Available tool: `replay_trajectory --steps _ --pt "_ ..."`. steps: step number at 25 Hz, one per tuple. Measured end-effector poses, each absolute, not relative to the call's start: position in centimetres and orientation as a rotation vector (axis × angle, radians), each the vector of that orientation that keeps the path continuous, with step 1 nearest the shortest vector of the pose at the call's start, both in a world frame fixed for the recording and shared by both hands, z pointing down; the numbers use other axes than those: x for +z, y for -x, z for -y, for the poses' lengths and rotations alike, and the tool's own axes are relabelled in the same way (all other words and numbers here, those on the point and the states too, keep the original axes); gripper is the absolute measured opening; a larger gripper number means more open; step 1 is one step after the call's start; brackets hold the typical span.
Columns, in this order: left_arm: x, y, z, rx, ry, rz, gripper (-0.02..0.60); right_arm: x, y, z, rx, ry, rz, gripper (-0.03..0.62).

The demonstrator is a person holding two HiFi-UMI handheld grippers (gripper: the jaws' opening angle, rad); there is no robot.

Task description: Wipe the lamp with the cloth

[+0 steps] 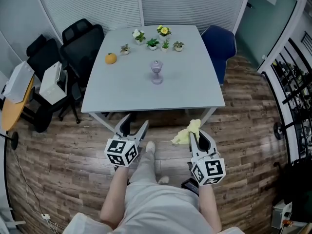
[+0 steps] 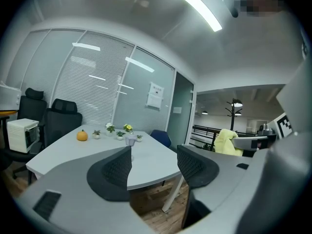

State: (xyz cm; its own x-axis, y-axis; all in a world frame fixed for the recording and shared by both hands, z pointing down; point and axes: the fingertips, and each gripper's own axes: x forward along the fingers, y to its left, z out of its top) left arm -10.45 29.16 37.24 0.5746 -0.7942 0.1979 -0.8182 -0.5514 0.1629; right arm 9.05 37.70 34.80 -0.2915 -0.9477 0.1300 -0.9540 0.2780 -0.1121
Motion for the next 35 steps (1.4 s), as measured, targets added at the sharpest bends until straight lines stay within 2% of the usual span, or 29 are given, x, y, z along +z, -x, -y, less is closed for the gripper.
replay_trajectory --steps 9,22,30,35 --pt "39.8 7.7 -20.4 0.171 -2.585 1.333 0.278 36.0 -11.6 -30.2 0.236 -1.861 2.437 0.067" --pt "45.9 5.7 0.1 0.307 -2.510 1.311 0.278 36.9 -12.8 -7.7 0.248 -1.681 2.431 0.067" --pt "52.2 5.4 4.5 0.566 -2.576 1.041 0.279 38.5 -10.5 0.9 0.275 -1.562 2.459 0.067" --pt "54.1 6.5 6.1 0.581 -2.544 1.009 0.279 38.4 -9.5 3.2 0.244 -1.498 2.459 0.071"
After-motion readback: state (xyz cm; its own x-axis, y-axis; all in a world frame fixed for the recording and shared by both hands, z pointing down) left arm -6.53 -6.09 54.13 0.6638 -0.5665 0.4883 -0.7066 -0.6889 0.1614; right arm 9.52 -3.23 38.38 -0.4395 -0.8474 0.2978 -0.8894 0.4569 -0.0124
